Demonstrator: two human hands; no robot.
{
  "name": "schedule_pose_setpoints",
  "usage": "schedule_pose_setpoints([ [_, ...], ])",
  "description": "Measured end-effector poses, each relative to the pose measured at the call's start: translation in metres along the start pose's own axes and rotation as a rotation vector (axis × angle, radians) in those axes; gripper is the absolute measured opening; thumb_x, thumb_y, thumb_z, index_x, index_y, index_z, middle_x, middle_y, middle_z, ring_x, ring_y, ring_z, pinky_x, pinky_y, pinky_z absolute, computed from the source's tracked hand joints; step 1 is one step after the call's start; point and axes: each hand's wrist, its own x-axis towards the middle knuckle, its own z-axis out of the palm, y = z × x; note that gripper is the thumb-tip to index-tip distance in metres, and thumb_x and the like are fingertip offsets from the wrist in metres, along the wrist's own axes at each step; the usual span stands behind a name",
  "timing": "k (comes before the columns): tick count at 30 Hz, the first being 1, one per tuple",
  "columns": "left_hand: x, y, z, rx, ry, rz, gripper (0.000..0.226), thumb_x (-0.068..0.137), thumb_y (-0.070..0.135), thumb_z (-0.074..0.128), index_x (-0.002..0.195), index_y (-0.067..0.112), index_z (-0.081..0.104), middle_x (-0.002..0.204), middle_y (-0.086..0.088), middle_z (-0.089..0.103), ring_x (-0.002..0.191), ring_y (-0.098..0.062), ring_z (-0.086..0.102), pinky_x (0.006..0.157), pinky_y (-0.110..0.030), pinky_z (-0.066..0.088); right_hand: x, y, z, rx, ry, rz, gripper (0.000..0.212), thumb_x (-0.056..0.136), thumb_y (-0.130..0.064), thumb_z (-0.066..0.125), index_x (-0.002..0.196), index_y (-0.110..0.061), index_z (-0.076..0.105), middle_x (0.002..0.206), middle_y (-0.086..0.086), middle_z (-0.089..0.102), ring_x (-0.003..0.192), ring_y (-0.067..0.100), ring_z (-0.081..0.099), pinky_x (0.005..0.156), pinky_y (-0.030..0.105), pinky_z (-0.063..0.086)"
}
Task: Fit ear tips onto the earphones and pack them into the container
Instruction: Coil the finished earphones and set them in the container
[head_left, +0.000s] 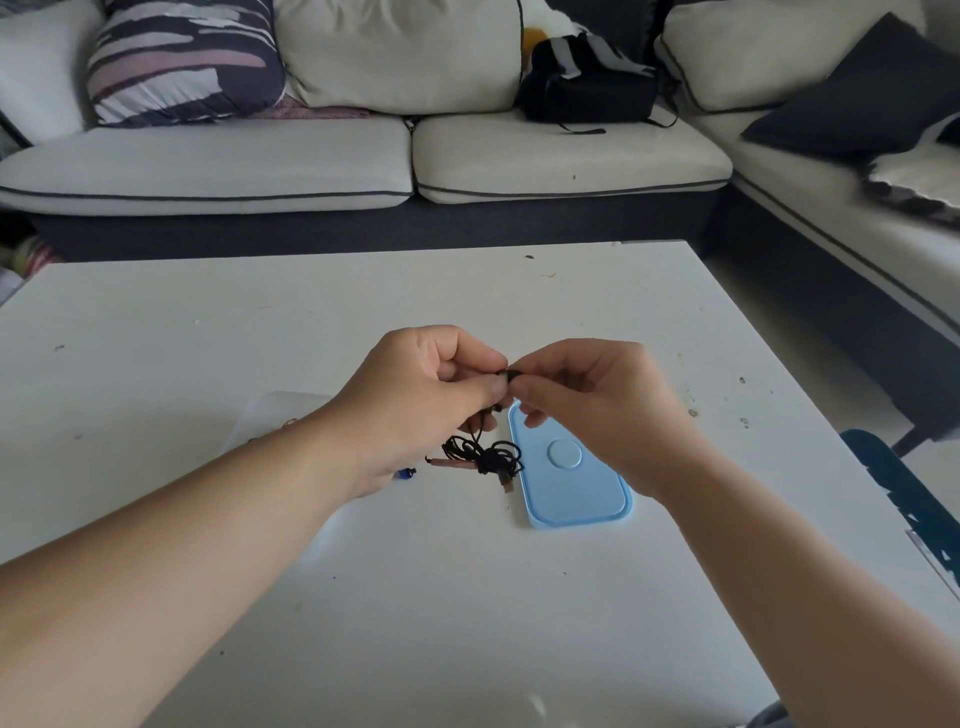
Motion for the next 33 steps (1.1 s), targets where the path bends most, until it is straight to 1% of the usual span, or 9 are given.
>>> schedule_pose_setpoints([
  [2, 0.000, -0.001, -0.001, -0.023, 0.013, 0.002, 0.012, 0.094, 0.005, 0.073, 0.104, 0.011, 0.072, 0.090, -0.009, 0.080, 0.077, -0.026, 0.075, 0.084, -0.041, 0.063, 0.002, 0.002, -0.001, 0.139, -0.037, 0.030, 0.008, 0.094, -0.006, 0.072, 0.096, -0.008, 0.079, 0.088, 0.010, 0.079, 0.075, 0.023, 0.070, 0.076, 0.035, 0.061],
  [5, 0.000, -0.002, -0.002, -0.043, 0.020, 0.001, 0.013, 0.094, 0.005, 0.071, 0.104, 0.013, 0.073, 0.091, -0.008, 0.080, 0.078, -0.025, 0.075, 0.087, -0.042, 0.063, 0.005, 0.007, -0.001, 0.341, -0.070, 0.103, 0.015, 0.098, -0.007, 0.065, 0.101, 0.003, 0.075, 0.100, 0.024, 0.075, 0.081, 0.029, 0.067, 0.076, 0.036, 0.058],
  [8, 0.000, 0.000, -0.002, -0.057, 0.021, 0.001, 0.014, 0.095, 0.005, 0.071, 0.105, 0.014, 0.074, 0.091, -0.008, 0.080, 0.078, -0.025, 0.075, 0.088, -0.043, 0.063, 0.007, 0.009, -0.002, 0.432, -0.095, 0.151, 0.018, 0.098, -0.008, 0.065, 0.103, 0.007, 0.073, 0.099, 0.024, 0.073, 0.082, 0.030, 0.065, 0.075, 0.036, 0.058],
  [17, 0.002, -0.001, -0.002, -0.081, 0.017, -0.012, 0.014, 0.095, 0.006, 0.071, 0.107, 0.013, 0.074, 0.091, -0.008, 0.080, 0.079, -0.025, 0.076, 0.088, -0.043, 0.063, 0.008, 0.011, 0.002, 0.454, -0.085, 0.195, 0.019, 0.095, -0.013, 0.070, 0.101, 0.005, 0.074, 0.092, 0.020, 0.071, 0.079, 0.028, 0.065, 0.072, 0.034, 0.059],
  [22, 0.004, -0.005, -0.003, -0.154, 0.025, -0.059, 0.012, 0.096, 0.012, 0.071, 0.108, 0.013, 0.075, 0.098, -0.008, 0.080, 0.100, -0.032, 0.076, 0.096, -0.048, 0.060, 0.003, 0.012, 0.012, 0.482, -0.154, 0.244, 0.028, 0.093, -0.017, 0.072, 0.104, 0.008, 0.073, 0.093, 0.025, 0.073, 0.077, 0.030, 0.069, 0.065, 0.032, 0.057],
  [25, 0.004, -0.004, -0.004, -0.175, 0.004, -0.069, 0.018, 0.093, 0.007, 0.073, 0.110, 0.013, 0.075, 0.100, -0.010, 0.080, 0.097, -0.032, 0.077, 0.097, -0.046, 0.059, 0.003, 0.014, 0.015, 0.508, -0.115, 0.269, 0.029, 0.091, -0.016, 0.074, 0.102, 0.011, 0.072, 0.088, 0.020, 0.073, 0.071, 0.027, 0.067, 0.060, 0.030, 0.055],
  [27, 0.003, -0.004, -0.004, -0.173, -0.007, -0.064, 0.023, 0.091, 0.001, 0.074, 0.112, 0.013, 0.074, 0.100, -0.009, 0.080, 0.094, -0.029, 0.078, 0.097, -0.043, 0.059, 0.003, 0.014, 0.015, 0.535, -0.116, 0.292, 0.032, 0.091, -0.017, 0.074, 0.104, 0.012, 0.071, 0.092, 0.023, 0.072, 0.070, 0.027, 0.064, 0.057, 0.029, 0.054],
  [30, 0.004, -0.004, -0.003, -0.187, 0.029, -0.061, 0.026, 0.088, -0.001, 0.077, 0.111, 0.013, 0.074, 0.099, -0.009, 0.080, 0.091, -0.029, 0.079, 0.094, -0.042, 0.060, 0.002, 0.014, 0.015, 0.557, -0.127, 0.320, 0.029, 0.093, -0.015, 0.071, 0.104, 0.010, 0.071, 0.099, 0.026, 0.071, 0.075, 0.028, 0.063, 0.063, 0.033, 0.055],
  [33, 0.007, -0.005, -0.001, -0.212, 0.069, -0.075, 0.027, 0.087, -0.003, 0.077, 0.110, 0.011, 0.074, 0.098, -0.010, 0.078, 0.087, -0.030, 0.079, 0.089, -0.040, 0.063, 0.004, 0.015, 0.015, 0.538, -0.105, 0.337, 0.018, 0.094, -0.014, 0.071, 0.099, 0.003, 0.072, 0.103, 0.027, 0.072, 0.084, 0.032, 0.063, 0.076, 0.040, 0.059],
])
